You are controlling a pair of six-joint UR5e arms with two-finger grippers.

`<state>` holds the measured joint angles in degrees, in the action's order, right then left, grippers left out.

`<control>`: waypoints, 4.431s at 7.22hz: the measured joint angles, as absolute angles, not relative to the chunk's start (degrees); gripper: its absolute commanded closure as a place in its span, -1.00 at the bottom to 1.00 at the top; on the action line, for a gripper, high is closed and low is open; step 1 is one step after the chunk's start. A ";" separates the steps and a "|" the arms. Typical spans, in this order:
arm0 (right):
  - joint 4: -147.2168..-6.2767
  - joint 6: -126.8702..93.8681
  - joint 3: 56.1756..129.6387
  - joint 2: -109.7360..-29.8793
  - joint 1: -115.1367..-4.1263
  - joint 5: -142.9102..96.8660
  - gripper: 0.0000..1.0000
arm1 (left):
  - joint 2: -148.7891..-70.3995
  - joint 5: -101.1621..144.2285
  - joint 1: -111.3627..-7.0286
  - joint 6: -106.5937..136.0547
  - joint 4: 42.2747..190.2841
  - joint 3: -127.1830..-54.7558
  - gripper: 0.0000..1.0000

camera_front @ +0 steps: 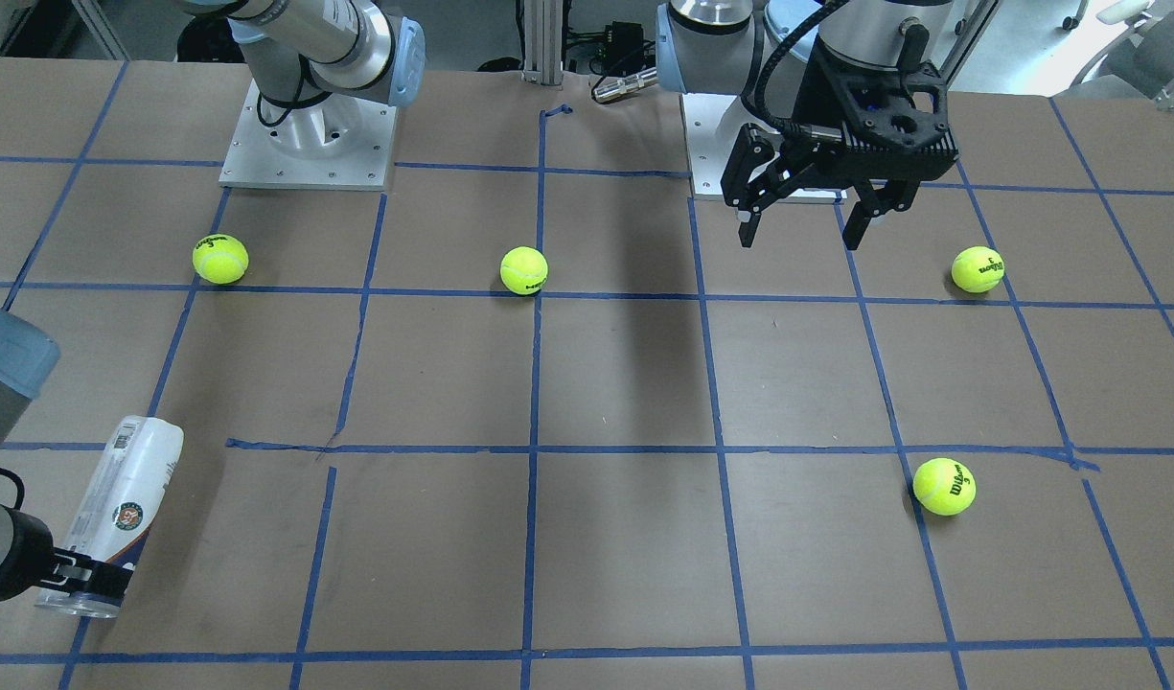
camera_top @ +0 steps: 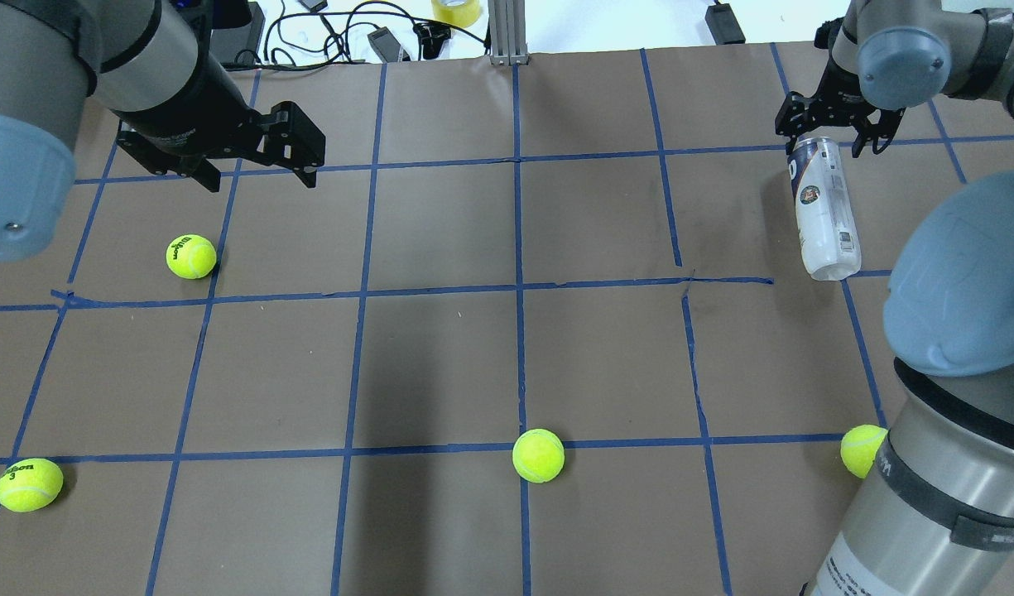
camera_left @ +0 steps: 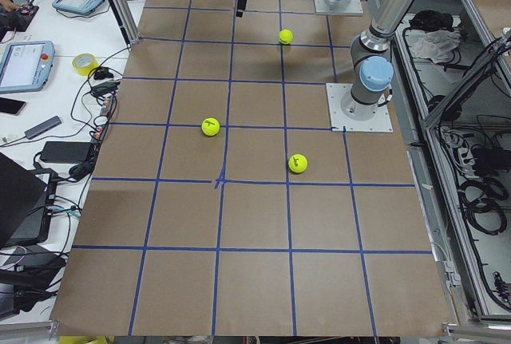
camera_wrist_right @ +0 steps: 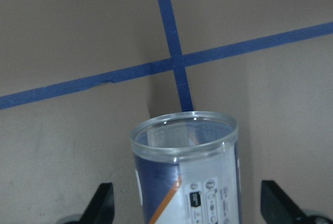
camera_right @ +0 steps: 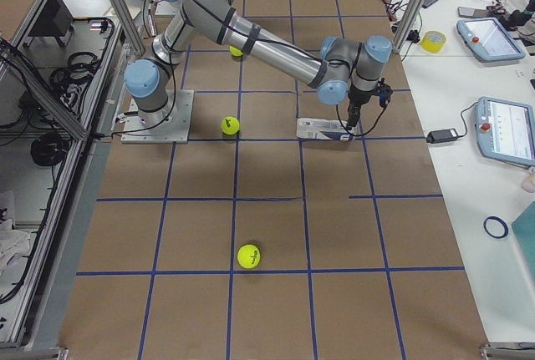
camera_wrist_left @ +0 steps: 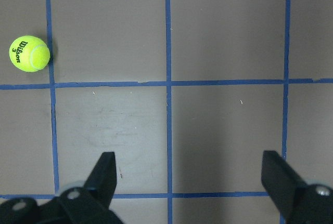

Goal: Lift up tennis ball bucket
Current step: 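Lower the right gripper and grasp the tube at its open end, then drag the tube with the right gripper toward the left gripper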

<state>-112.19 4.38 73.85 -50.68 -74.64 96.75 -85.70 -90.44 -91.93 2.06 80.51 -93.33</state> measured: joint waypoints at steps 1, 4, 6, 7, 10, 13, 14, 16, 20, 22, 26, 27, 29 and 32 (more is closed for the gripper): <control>-114.84 7.23 74.00 -49.63 -74.39 96.77 -1.00 | -85.70 -90.46 -91.93 2.04 80.51 -93.34 -1.00; -119.57 13.89 74.05 -46.55 -74.15 95.15 -1.00 | -85.69 -90.45 -91.93 2.02 80.51 -93.34 -1.00; -119.30 15.50 74.11 -46.06 -74.14 93.64 -0.80 | -85.69 -90.46 -91.93 2.08 80.51 -93.34 -1.00; -119.22 16.30 74.15 -46.10 -74.12 93.49 -0.57 | -85.69 -90.50 -91.93 2.08 80.51 -93.34 -1.00; -118.02 19.26 74.64 -46.66 -74.09 93.50 -0.58 | -85.69 -90.53 -91.93 2.03 80.51 -93.34 -1.00; -117.75 19.67 74.70 -48.01 -74.17 93.12 -0.24 | -85.69 -90.51 -91.96 2.02 80.51 -93.33 -1.00; -117.21 19.75 74.72 -49.17 -74.30 92.29 -0.11 | -85.69 -90.49 -91.96 2.00 80.51 -93.31 -1.00; -113.26 23.03 74.95 -51.75 -74.73 87.35 0.10 | -85.69 -90.48 -91.94 1.94 80.51 -93.27 -1.00; -108.99 31.93 75.47 -57.88 -82.70 81.88 0.33 | -85.69 -90.44 -91.93 1.93 80.51 -93.25 -1.00; -108.69 34.27 75.59 -58.78 -88.33 81.87 0.33 | -85.69 -90.44 -91.93 1.93 80.51 -93.25 -1.00; -109.52 45.88 76.15 -57.75 -101.24 84.91 0.22 | -85.69 -90.46 -91.92 1.93 80.51 -93.25 -1.00; -110.13 49.10 76.24 -57.39 -103.53 85.67 0.22 | -85.69 -90.48 -91.88 1.93 80.51 -93.25 -1.00; -111.88 55.07 76.32 -56.05 -105.57 85.64 0.24 | -85.69 -90.49 -91.85 1.93 80.51 -93.25 -1.00; -112.23 60.44 76.37 -55.33 -111.19 85.97 0.28 | -85.69 -90.52 -91.85 1.93 80.50 -93.25 -1.00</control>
<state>-112.23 60.44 76.37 -55.33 -111.19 85.97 -85.69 -90.52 -91.85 1.93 80.50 -93.25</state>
